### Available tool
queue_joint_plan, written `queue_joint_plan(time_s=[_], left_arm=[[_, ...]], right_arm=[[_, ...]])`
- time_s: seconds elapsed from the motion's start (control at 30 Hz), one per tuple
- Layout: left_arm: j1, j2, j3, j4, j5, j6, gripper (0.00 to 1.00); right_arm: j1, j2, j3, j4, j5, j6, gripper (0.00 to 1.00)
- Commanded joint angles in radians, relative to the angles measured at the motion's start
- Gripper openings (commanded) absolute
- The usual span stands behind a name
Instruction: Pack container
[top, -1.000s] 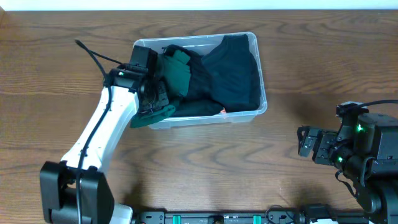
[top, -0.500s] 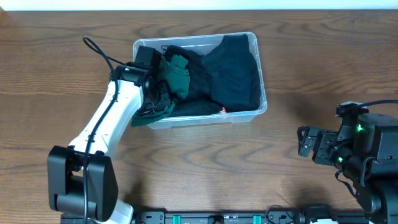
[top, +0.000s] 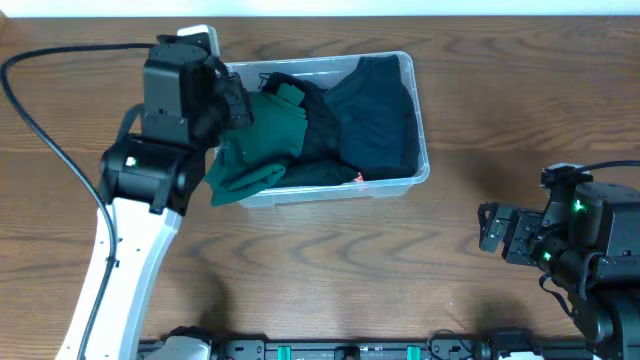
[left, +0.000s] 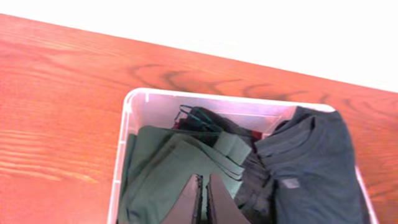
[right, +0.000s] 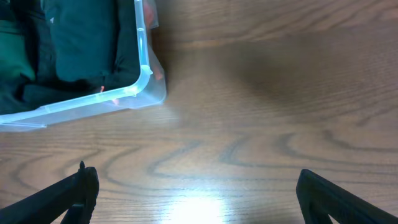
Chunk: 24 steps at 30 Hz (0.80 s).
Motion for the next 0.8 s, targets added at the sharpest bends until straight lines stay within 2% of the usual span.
queue_joint_plan(time_s=[0.0,0.17,0.77], left_arm=[[-0.002,0.113,-0.016,-0.007,-0.019,0.05,0.06],[-0.002,0.232,-0.016,-0.006,0.073,0.109,0.06],[-0.002,0.492,-0.016,0.129,0.069,0.154,0.06]], right_arm=[[-0.007,-0.002,-0.003,0.0,0.003,-0.013,0.99],[-0.007,-0.002,-0.003,0.0,0.003,-0.013,0.99],[-0.007,-0.002,-0.003,0.0,0.003,-0.013,0.99]])
